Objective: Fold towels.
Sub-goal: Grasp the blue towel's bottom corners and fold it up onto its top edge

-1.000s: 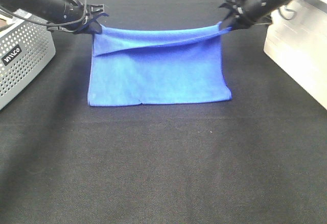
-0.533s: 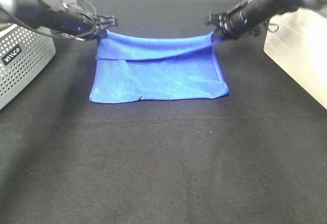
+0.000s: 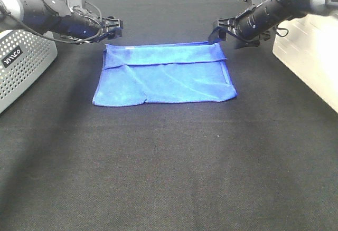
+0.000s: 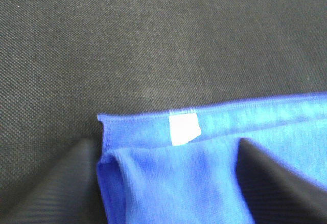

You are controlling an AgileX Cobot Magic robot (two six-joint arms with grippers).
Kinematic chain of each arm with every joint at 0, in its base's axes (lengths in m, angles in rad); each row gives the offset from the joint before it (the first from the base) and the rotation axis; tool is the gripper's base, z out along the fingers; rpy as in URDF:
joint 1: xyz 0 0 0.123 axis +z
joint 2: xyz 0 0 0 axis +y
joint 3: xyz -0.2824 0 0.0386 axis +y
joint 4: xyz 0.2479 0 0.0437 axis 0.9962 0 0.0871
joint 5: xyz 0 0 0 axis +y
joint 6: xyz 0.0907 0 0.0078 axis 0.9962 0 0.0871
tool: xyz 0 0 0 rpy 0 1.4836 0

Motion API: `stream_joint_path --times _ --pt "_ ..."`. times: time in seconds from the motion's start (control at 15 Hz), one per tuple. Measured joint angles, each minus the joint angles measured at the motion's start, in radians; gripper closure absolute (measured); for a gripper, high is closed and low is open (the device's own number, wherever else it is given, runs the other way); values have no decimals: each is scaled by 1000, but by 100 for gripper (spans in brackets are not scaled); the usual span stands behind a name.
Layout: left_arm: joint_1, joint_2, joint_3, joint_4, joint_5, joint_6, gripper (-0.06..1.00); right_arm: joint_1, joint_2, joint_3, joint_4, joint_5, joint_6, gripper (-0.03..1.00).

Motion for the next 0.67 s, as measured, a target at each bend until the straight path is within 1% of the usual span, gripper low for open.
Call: stream_joint_path --times 0.07,0.13,0.27,0.33,0.4,0.47,0.53,0.6,0.67 --pt "5 -12 0 17 48 0 17 -1 -22 -1 -1 59 0 12" --pt "17 -42 0 44 152 0 21 -1 -57 -2 -13 157 0 11" --pt "38 -74 -2 62 311 -1 25 -1 -84 -7 -32 266 19 11" --pt "38 -74 -2 62 311 -1 25 -1 -84 -7 -32 266 19 11" --pt "51 -84 -2 70 437 -30 26 -1 -88 -7 -39 324 87 11" --pt "58 -85 -2 75 507 -71 27 -1 -88 -7 -50 357 129 11" --pt "62 -89 7 85 559 -124 27 -1 -88 -6 -58 393 162 11" --pt "62 -97 37 109 586 -194 28 -1 -90 7 -59 425 181 11" --pt "62 -111 79 133 592 -242 29 -1 -92 31 -61 445 184 12"
